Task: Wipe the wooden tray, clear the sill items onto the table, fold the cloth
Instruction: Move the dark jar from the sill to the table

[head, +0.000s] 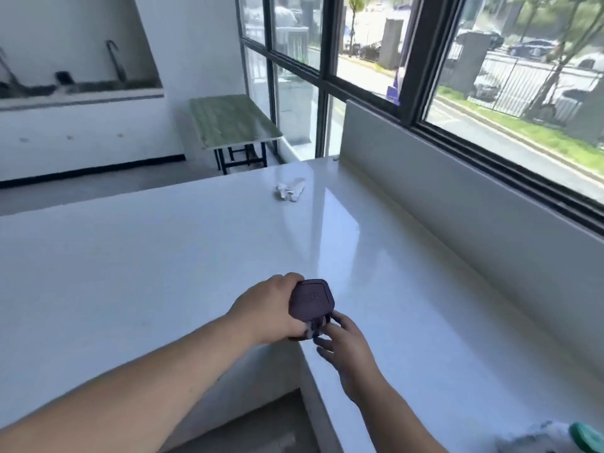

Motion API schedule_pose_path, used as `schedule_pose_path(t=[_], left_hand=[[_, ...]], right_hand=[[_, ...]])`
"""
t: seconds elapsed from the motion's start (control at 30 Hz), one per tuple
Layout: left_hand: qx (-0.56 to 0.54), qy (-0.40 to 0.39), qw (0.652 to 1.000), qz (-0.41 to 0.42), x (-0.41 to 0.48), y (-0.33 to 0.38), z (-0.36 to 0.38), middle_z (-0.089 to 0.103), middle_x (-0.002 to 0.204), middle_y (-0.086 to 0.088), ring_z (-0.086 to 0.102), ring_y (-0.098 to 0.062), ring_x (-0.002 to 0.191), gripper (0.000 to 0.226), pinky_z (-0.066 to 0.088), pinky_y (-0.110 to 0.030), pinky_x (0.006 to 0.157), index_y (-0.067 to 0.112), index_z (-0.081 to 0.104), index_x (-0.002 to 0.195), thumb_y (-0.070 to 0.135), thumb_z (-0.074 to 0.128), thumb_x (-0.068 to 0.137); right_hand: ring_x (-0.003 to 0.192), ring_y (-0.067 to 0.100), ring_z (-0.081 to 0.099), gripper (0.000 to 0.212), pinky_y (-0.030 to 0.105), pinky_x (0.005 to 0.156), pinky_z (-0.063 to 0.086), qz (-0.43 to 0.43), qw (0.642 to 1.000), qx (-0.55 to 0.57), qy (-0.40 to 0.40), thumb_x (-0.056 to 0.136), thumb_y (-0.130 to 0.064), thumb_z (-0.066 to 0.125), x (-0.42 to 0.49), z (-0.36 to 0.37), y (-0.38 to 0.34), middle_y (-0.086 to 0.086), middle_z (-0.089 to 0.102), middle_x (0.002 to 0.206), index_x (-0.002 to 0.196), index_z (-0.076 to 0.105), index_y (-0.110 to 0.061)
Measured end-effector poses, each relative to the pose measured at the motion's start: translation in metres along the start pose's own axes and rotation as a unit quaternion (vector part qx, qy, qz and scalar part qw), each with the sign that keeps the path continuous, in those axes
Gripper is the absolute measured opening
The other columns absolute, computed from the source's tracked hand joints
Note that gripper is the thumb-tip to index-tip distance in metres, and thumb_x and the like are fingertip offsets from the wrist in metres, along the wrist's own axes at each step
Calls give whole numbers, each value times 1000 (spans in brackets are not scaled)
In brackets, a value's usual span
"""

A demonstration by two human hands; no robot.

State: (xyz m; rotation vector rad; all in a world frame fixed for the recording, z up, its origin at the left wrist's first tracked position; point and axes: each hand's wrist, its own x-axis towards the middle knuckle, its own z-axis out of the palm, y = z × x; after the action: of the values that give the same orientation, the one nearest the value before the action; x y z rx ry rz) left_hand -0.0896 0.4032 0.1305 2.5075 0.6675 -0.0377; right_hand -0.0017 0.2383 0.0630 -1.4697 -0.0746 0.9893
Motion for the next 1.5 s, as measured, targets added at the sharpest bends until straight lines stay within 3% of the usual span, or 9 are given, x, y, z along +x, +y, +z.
schedule_pose_path(t=[0.3, 0.4, 0.63, 0.73, 0.83, 1.0, 1.17, 1.37, 1.5], left_hand=[[-5, 114, 990, -88, -153, -200, -160, 62, 104, 20, 64, -5, 90, 63, 58, -31, 73, 48, 52, 121, 58, 70, 61], [0, 143, 982, -121, -204, -255, -198, 62, 102, 19, 64, -8, 90, 64, 58, -32, 73, 48, 51, 120, 59, 71, 60], [-1, 213, 954, -209, -294, -367, -267, 64, 111, 17, 65, -12, 96, 77, 59, -36, 78, 48, 48, 130, 62, 71, 57], [-16, 220, 943, -249, -312, -407, -271, 64, 111, 17, 65, -11, 97, 80, 59, -36, 79, 46, 49, 133, 62, 73, 58], [-46, 208, 934, -286, -318, -442, -264, 64, 110, 20, 65, -5, 96, 79, 59, -32, 77, 47, 49, 133, 62, 73, 59], [-61, 179, 926, -327, -297, -504, -251, 63, 112, 20, 64, -8, 96, 80, 57, -32, 77, 44, 50, 134, 60, 69, 59], [-59, 141, 919, -363, -255, -565, -247, 61, 114, 16, 63, -12, 97, 88, 56, -33, 80, 41, 51, 134, 71, 54, 51], [-46, 161, 912, -375, -191, -638, -261, 59, 131, 13, 61, -14, 113, 109, 54, -34, 90, 39, 43, 146, 92, 55, 52], [-45, 150, 913, -378, -161, -674, -244, 56, 144, 7, 59, -18, 124, 103, 54, -38, 97, 34, 38, 153, 81, 64, 66]], right_hand=[[78, 27, 69, 33, 35, 81, 59, -27, 988, -81, -129, 93, -6, 62, -49, 276, 5, 18, 80, 102, 121, 71, -20], [84, 28, 73, 32, 37, 90, 61, -24, 982, -103, -159, 93, -11, 63, -63, 356, 16, 18, 79, 113, 122, 73, -22], [99, 29, 77, 34, 37, 88, 61, -29, 958, -139, -249, 87, -27, 71, -82, 513, 35, 10, 79, 114, 120, 72, -27], [87, 25, 74, 45, 43, 96, 60, -12, 947, -162, -277, 75, -33, 72, -77, 552, 49, 14, 78, 117, 119, 72, -26], [80, 22, 74, 39, 37, 92, 63, 16, 936, -188, -296, 83, -29, 71, -61, 578, 68, 13, 77, 117, 121, 72, -24], [99, 30, 78, 31, 32, 85, 63, 69, 925, -229, -294, 84, -24, 64, -3, 625, 100, 7, 78, 113, 114, 74, -25], [79, 23, 68, 29, 29, 75, 59, 139, 900, -271, -312, 85, -16, 61, 68, 675, 115, 8, 75, 101, 110, 75, -13], [82, 17, 69, 24, 29, 74, 55, 126, 916, -263, -274, 88, -19, 62, 151, 734, 125, -8, 76, 87, 96, 82, -28], [80, 7, 66, 34, 22, 70, 49, 75, 922, -288, -247, 88, -30, 57, 184, 751, 147, -19, 75, 89, 116, 74, -39]])
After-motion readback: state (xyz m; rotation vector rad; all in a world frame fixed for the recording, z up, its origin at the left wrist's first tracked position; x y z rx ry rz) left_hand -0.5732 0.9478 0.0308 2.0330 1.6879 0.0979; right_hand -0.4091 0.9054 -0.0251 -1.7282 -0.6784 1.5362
